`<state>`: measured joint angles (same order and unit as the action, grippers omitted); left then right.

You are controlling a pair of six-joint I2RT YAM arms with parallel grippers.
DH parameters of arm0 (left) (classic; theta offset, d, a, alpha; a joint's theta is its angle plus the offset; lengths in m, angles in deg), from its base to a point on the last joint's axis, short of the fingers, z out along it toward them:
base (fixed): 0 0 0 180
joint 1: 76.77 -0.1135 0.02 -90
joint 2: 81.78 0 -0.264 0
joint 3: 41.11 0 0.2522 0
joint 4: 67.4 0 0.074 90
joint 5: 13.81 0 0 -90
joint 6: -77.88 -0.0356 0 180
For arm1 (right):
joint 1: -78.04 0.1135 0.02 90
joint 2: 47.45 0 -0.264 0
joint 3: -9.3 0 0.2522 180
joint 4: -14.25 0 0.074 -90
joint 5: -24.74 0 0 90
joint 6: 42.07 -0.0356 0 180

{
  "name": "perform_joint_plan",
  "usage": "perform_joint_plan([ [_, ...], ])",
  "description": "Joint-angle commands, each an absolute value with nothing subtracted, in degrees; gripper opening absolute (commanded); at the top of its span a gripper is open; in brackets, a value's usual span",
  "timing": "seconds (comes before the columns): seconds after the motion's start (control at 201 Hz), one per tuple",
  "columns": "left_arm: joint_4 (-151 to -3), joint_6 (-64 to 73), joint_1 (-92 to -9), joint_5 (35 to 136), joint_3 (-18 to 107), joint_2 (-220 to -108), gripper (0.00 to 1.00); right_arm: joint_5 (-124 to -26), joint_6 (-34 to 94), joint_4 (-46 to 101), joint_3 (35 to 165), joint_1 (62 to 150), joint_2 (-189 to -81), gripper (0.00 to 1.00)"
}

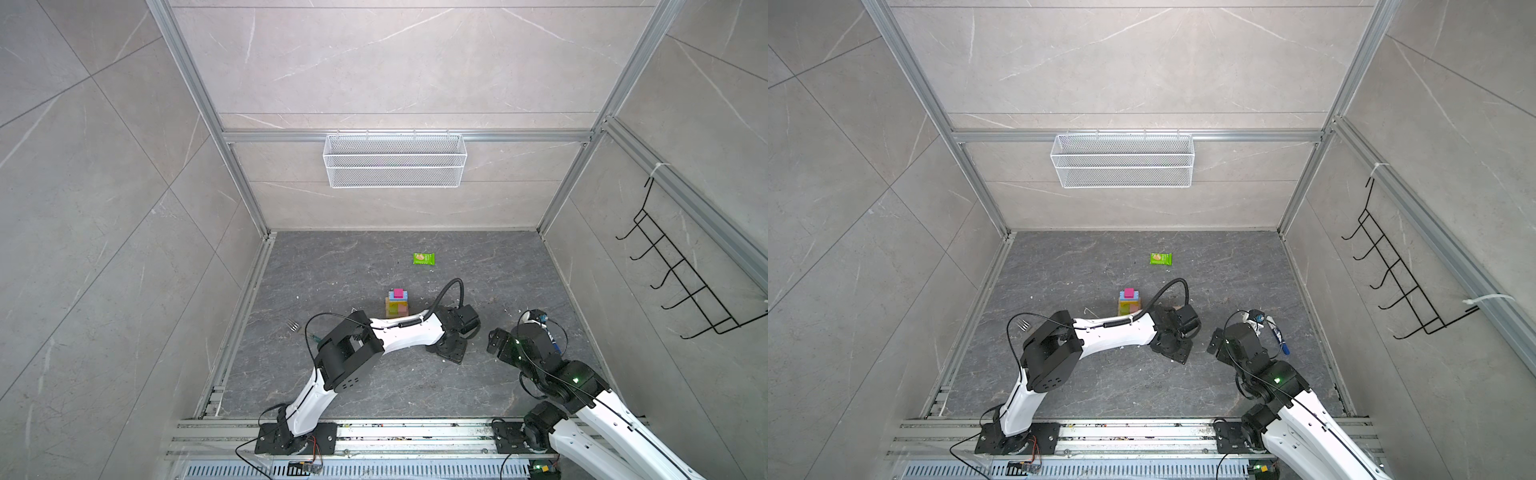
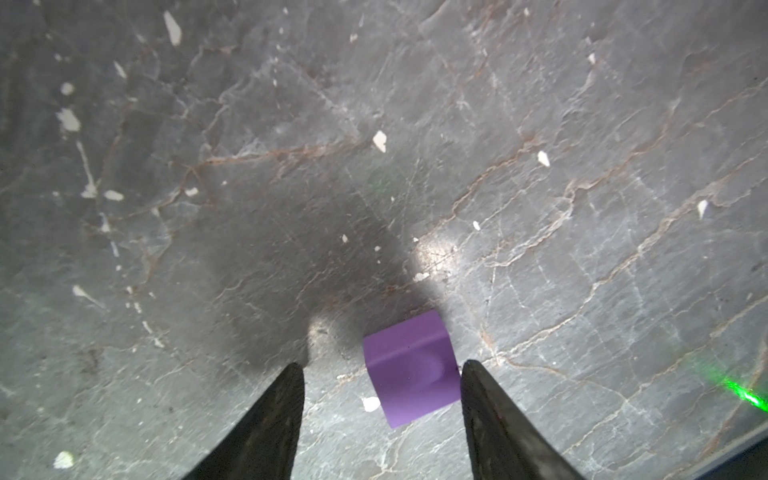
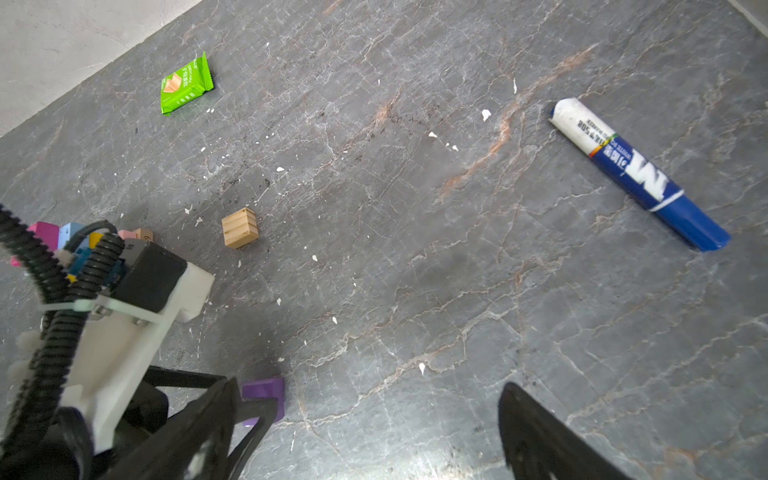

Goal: Build the wood block tower
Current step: 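Lower the left gripper around the purple cube and close on it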

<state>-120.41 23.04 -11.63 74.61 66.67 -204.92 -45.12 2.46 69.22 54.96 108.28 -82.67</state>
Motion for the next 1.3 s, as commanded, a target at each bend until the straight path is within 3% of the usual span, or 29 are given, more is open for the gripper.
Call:
perform_joint_plan([
  [0.0, -120.1, 22.4, -11.1, 72.7, 66.3, -202.3, 0.63, -45.6, 2.4, 68.3, 55.2, 108.4, -82.4, 0.99],
  [0.324, -123.0, 24.8, -11.1, 71.6, 68.3, -203.5, 0.63, -45.4, 2.4, 68.3, 55.2, 108.4, -82.2, 0.99],
  [1.3, -126.9, 31.3, -11.0, 72.3, 69.7, -207.4, 0.48, -45.3, 2.7, 67.8, 55.1, 108.4, -82.4, 0.99],
])
